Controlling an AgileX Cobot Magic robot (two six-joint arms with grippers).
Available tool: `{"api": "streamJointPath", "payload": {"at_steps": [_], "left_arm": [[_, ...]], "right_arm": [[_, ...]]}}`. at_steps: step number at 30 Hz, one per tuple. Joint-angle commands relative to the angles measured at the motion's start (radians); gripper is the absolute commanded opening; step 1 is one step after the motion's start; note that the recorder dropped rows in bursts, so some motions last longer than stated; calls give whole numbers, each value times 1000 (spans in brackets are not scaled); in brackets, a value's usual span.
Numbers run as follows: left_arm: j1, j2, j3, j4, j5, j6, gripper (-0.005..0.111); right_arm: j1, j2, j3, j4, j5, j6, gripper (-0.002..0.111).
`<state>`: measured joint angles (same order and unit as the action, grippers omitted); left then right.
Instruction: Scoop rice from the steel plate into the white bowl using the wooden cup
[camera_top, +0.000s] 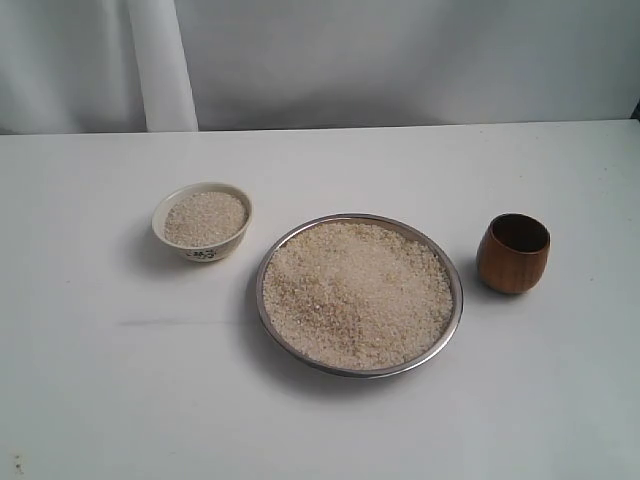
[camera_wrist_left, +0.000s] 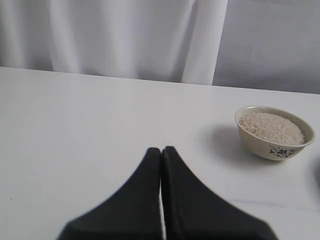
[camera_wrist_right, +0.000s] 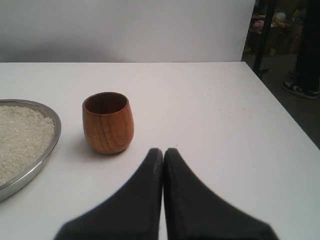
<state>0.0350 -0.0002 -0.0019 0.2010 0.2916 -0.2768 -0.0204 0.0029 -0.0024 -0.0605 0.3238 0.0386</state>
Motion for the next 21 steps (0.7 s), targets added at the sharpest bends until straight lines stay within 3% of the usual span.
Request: {"api": "streamJointPath", "payload": {"at_steps": [1,13,21], "left_arm": [[-5,0,2,-5,-7,-1,0],[-5,0,2,-5,-7,-3,0],[-5,0,2,-5,-7,0,0]], "right_arm": [[-6,-3,2,3,-93,8,0],[-6,-3,2,3,-719,8,0],[-6,-3,2,8,-802,8,0]]}}
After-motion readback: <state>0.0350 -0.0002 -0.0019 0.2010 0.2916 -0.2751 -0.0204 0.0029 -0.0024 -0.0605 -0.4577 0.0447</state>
